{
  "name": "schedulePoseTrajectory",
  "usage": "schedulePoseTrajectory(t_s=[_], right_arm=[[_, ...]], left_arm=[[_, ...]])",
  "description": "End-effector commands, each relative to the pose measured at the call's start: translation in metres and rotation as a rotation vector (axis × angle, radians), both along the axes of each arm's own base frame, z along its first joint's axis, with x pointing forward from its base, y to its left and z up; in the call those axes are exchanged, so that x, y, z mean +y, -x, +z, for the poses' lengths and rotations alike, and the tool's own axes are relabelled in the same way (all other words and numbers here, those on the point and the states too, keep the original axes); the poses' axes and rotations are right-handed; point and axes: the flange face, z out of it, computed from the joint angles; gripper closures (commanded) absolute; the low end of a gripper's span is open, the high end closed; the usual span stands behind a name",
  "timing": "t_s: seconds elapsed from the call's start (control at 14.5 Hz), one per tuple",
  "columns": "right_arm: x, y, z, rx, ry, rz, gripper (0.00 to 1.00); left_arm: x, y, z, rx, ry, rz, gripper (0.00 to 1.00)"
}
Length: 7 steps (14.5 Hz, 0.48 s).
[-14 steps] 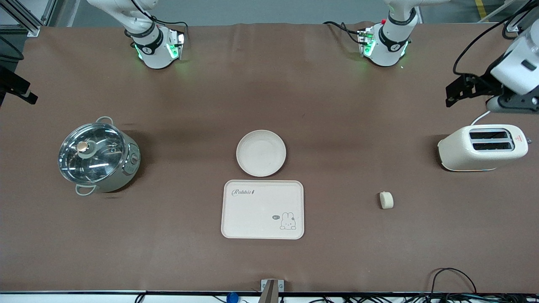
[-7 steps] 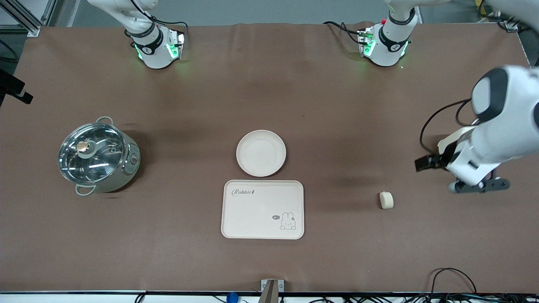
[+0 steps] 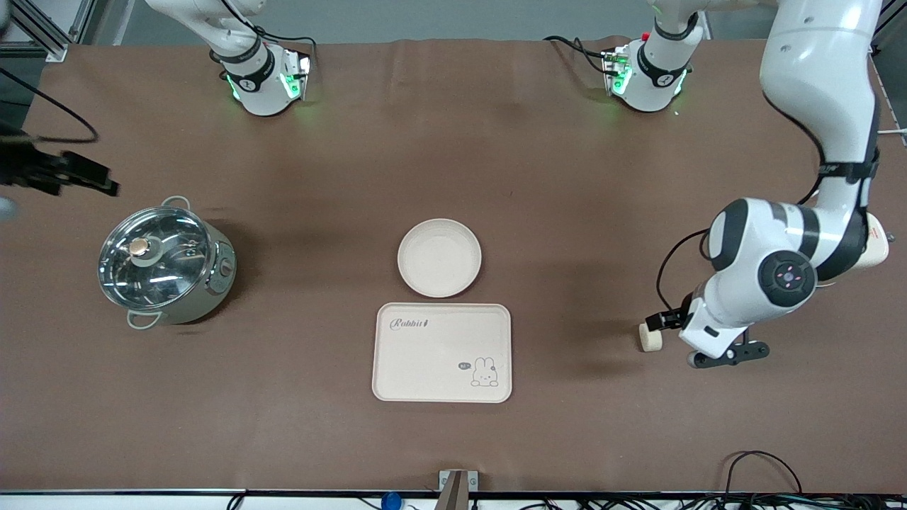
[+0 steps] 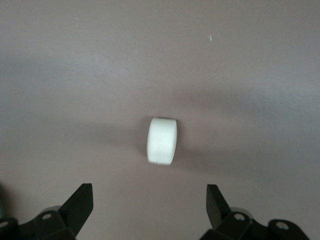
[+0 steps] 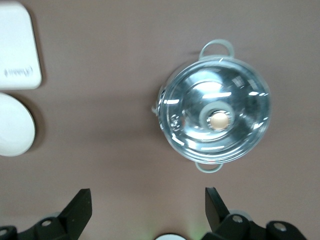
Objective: Place bun in plate and plate on tray
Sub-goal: 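Grasp the bun with the left gripper while the right gripper moves out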
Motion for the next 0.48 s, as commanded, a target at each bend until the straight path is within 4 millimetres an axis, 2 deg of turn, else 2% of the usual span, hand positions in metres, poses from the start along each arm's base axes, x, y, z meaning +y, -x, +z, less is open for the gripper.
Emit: schedulePoseTrajectory(t_s=[0.0,0.14,0.28,0.41], right_arm=[[0.038,-0.002,-0.078,0.058,-0.067,0.027,0.00],[0.058,0.002,-0.114,0.061,-0.135,0.011,0.00],[0.099,0.011,-0.154,0.056,-0.179,0.006,0.00],[0.145,0.020,-0.206,0.052,-0.180,-0.053,0.00]], left_arm=[[-0.007,-0.003,-0.034,-0.022,0.012,-0.004,0.01],[-0.010,-0.005,-0.057,-0.033,0.023,-0.007,0.04],[-0.006,-0.005,-0.079,-0.026,0.021,-0.012,0.12],[-0.002,-0.005,-0.091,-0.032,0.012,-0.024,0.19]])
